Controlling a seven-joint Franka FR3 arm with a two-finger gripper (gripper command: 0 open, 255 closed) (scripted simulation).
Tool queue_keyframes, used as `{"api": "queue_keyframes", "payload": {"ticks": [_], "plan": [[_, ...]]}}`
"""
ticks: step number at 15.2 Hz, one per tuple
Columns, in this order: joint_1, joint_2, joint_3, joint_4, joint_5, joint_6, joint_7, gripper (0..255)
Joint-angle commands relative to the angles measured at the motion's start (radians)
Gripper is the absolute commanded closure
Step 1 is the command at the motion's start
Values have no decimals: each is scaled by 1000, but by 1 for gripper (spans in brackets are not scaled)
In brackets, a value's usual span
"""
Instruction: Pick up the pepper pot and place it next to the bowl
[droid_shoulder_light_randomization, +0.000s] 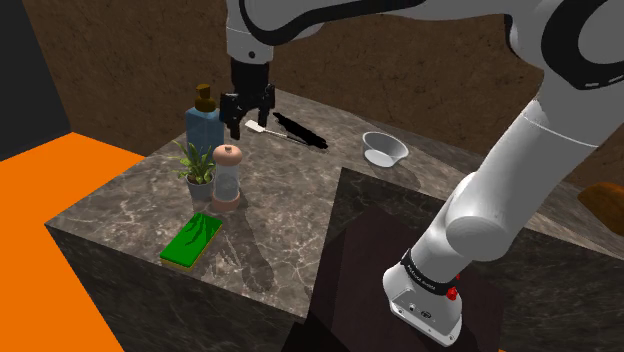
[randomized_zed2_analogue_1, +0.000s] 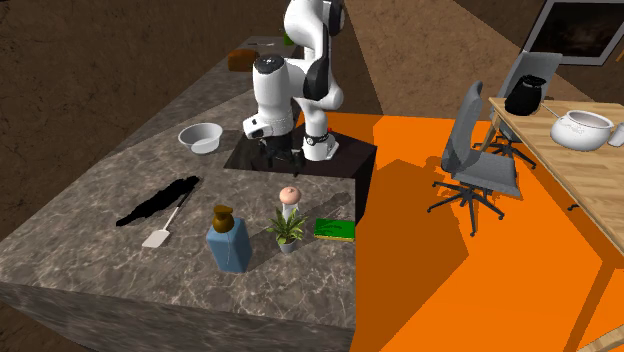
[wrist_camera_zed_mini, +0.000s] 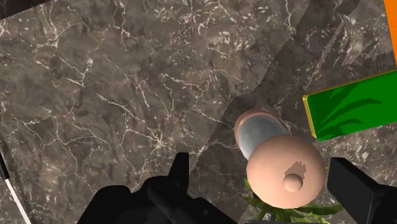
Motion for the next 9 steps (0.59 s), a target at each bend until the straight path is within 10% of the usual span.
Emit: {"api": "queue_keyframes", "payload": {"ticks": [1,9], "plan": [[13,78,13,65,-14,6,27,0],[37,208,22,112,-43,77,66,0]]}}
